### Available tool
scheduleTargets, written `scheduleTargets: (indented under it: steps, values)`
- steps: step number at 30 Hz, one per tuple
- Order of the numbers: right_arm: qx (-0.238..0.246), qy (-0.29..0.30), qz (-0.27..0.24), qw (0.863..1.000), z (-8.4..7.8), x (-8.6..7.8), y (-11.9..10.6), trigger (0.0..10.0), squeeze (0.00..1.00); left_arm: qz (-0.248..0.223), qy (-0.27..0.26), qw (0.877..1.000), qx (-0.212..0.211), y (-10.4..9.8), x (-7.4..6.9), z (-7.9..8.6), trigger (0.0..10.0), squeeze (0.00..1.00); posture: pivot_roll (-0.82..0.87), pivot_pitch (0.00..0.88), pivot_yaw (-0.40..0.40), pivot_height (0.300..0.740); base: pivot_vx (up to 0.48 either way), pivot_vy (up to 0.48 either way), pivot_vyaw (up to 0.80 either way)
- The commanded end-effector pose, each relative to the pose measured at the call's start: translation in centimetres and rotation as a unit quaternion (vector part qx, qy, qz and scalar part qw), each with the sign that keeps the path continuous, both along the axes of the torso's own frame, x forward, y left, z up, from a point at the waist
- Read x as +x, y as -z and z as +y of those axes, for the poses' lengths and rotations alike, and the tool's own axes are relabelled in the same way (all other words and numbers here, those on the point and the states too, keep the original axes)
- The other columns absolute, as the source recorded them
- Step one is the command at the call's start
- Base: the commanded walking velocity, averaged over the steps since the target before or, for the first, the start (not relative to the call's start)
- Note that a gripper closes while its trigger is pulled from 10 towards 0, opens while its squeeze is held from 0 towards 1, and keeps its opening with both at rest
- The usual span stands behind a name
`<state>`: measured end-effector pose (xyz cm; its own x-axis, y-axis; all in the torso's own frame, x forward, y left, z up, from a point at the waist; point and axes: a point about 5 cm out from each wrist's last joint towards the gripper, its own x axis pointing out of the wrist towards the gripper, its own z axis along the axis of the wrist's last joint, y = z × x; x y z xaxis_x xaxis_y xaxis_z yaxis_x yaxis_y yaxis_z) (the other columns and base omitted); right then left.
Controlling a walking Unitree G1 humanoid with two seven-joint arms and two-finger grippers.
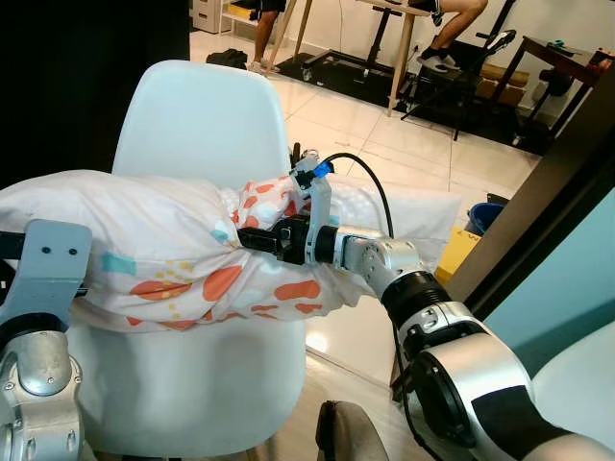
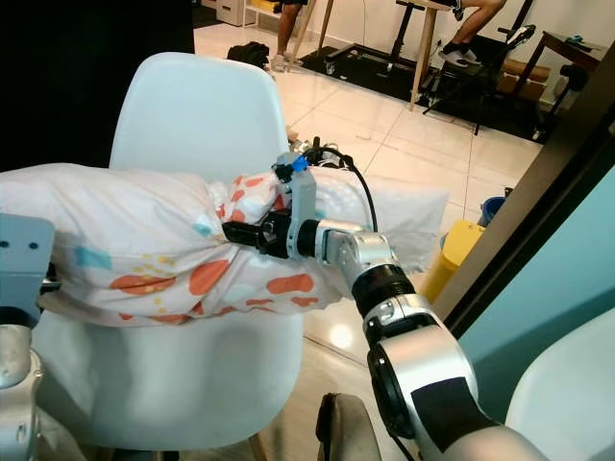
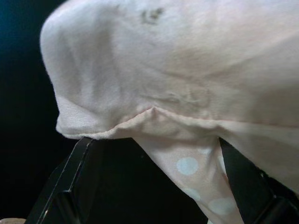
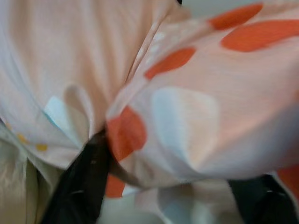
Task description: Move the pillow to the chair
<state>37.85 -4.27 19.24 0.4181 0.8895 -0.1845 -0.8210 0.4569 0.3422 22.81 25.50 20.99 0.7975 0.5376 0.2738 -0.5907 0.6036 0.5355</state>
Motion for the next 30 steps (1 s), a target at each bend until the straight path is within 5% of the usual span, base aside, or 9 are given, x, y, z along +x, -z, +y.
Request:
scheduleTargets:
  steps: [1, 9, 10, 17, 19, 21, 24, 25, 30]
  values:
    - [-0.028, -0.007, 0.019, 0.999, -1.5, -0.2, 1.0, 10.0, 1.00, 0.016, 0.019, 1.000, -0.013, 0.6, 0.3, -0.7, 10.0, 0.00, 0.04, 0.049, -0.212, 0.527, 0.000, 0.000, 0.00]
    - [-0.055, -0.190, -0.030, 0.980, -5.9, -2.2, -0.1, 10.0, 0.99, 0.073, 0.022, 0.997, 0.000, 2.0, 0.2, 0.0, 10.0, 0.00, 0.03, 0.034, -0.200, 0.527, 0.000, 0.000, 0.00]
    - [-0.043, -0.223, -0.043, 0.973, -7.5, -2.7, -1.1, 10.0, 0.00, 0.105, 0.023, 0.994, 0.016, 2.6, 0.1, 0.4, 10.0, 0.00, 0.02, 0.024, -0.190, 0.527, 0.000, 0.000, 0.00]
    - [-0.011, -0.230, -0.064, 0.971, -9.5, -2.8, -3.1, 10.0, 0.00, 0.176, 0.035, 0.983, 0.038, 3.9, -0.2, 1.0, 10.0, 0.00, 0.02, 0.008, -0.178, 0.527, 0.000, 0.000, 0.00]
    - [0.015, -0.207, -0.082, 0.975, -10.1, -2.4, -4.2, 10.0, 0.00, 0.245, 0.054, 0.966, 0.058, 5.1, -0.7, 1.4, 10.0, 0.00, 0.02, 0.000, -0.170, 0.527, 0.000, 0.000, 0.00]
    - [0.048, -0.163, -0.104, 0.980, -10.4, -1.7, -5.1, 10.0, 0.00, 0.348, 0.087, 0.930, 0.080, 6.7, -1.7, 1.9, 10.0, 0.00, 0.03, 0.000, -0.167, 0.527, 0.000, 0.000, 0.00]
    - [0.048, -0.163, -0.104, 0.980, -10.4, -1.7, -5.1, 10.0, 0.00, 0.348, 0.087, 0.930, 0.080, 6.7, -1.7, 1.9, 10.0, 0.00, 0.03, 0.000, -0.167, 0.527, 0.000, 0.000, 0.00]
    - [0.064, -0.137, -0.114, 0.982, -10.3, -1.4, -5.2, 10.0, 0.00, 0.406, 0.111, 0.902, 0.095, 7.0, -2.4, 2.1, 10.0, 0.00, 0.04, 0.000, -0.162, 0.527, 0.000, 0.000, 0.00]
    - [0.074, -0.123, -0.122, 0.982, -10.3, -1.4, -5.3, 10.0, 0.00, 0.468, 0.169, 0.863, 0.087, 6.7, -3.1, 1.7, 10.0, 0.00, 0.04, 0.000, -0.158, 0.527, 0.000, 0.000, 0.00]
